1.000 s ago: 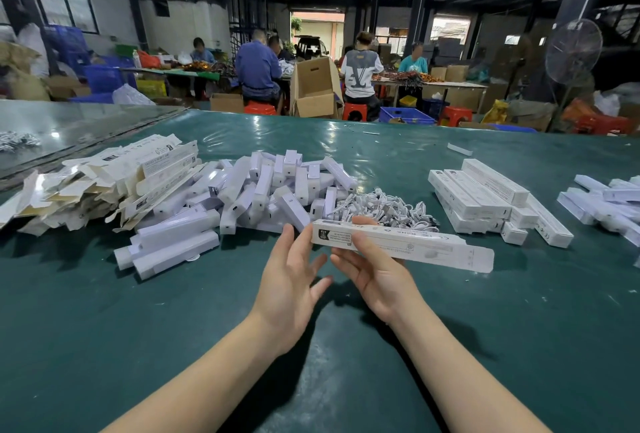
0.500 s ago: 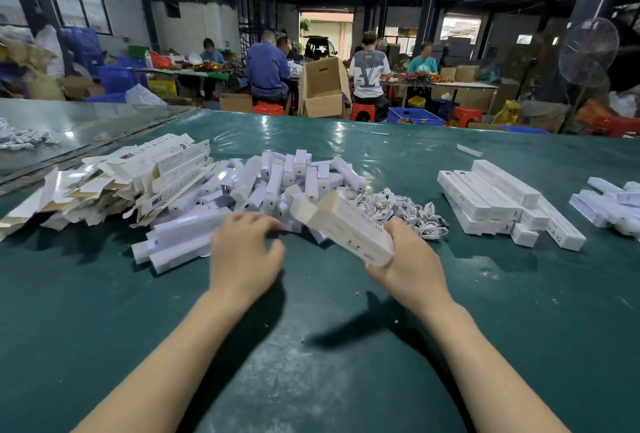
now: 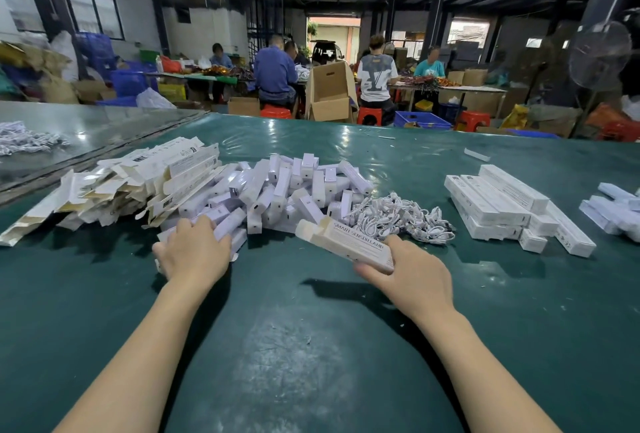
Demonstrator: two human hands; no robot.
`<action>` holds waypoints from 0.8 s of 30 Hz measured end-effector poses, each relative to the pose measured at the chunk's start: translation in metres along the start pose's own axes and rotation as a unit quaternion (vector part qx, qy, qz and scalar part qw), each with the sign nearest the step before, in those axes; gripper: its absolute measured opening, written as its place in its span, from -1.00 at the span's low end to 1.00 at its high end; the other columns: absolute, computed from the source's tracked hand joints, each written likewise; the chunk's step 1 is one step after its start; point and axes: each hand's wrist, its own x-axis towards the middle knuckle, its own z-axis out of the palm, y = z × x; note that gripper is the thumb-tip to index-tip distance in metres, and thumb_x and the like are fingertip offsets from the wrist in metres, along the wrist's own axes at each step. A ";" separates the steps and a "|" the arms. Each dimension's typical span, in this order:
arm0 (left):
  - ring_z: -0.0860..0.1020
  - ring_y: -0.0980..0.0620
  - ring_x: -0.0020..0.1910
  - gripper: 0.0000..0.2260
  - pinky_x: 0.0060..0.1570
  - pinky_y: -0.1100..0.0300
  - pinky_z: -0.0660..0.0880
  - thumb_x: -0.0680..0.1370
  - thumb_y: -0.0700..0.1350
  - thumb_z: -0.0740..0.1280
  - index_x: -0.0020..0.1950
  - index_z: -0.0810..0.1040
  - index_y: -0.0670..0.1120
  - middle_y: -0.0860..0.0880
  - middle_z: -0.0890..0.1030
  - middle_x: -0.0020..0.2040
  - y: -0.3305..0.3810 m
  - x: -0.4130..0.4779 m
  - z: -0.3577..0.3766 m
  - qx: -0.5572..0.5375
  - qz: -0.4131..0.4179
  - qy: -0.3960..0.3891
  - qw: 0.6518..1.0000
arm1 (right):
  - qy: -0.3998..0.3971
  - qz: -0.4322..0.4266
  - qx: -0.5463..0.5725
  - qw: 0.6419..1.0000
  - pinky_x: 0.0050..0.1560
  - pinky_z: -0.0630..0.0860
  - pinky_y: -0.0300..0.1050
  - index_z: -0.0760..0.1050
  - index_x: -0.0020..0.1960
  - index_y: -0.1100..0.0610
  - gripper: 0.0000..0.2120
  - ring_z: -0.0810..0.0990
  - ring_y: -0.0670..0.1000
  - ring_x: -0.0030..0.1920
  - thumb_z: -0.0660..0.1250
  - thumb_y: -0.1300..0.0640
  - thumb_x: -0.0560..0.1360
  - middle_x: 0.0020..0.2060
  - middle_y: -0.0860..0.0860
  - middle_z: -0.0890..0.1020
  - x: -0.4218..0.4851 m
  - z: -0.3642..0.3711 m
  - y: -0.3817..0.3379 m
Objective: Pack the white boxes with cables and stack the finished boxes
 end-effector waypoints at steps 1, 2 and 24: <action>0.43 -0.19 0.15 -0.71 0.07 0.02 0.25 0.58 0.00 0.12 0.20 0.43 -0.14 -0.18 0.48 0.18 0.001 0.000 0.000 -0.003 0.000 -0.004 1.000 | 0.002 -0.011 0.009 1.000 -0.19 0.25 -0.08 0.39 -0.08 0.01 -0.60 0.51 0.07 -0.06 0.13 -0.32 0.42 -0.23 -0.08 0.44 -0.001 0.000 -0.001; 0.45 -0.20 0.12 -0.70 0.06 0.01 0.26 0.60 -0.01 0.08 0.20 0.41 -0.17 -0.20 0.52 0.14 0.002 -0.001 -0.001 -0.022 0.000 -0.003 1.000 | 0.001 -0.020 0.020 1.000 -0.19 0.24 -0.08 0.38 -0.11 0.01 -0.61 0.49 0.08 -0.07 0.06 -0.30 0.46 -0.25 -0.08 0.38 -0.001 0.000 -0.002; 0.64 0.12 -0.28 -0.85 -0.26 0.30 0.58 0.57 -0.25 0.21 0.11 0.32 -0.12 -0.04 0.59 -0.11 0.060 -0.047 -0.007 -0.711 0.061 -0.161 0.682 | -0.031 -0.005 0.025 0.999 -0.29 0.23 -0.11 0.18 -0.43 0.02 -0.52 0.40 0.02 -0.24 0.00 -0.25 0.54 -0.38 -0.08 0.31 0.001 -0.005 -0.002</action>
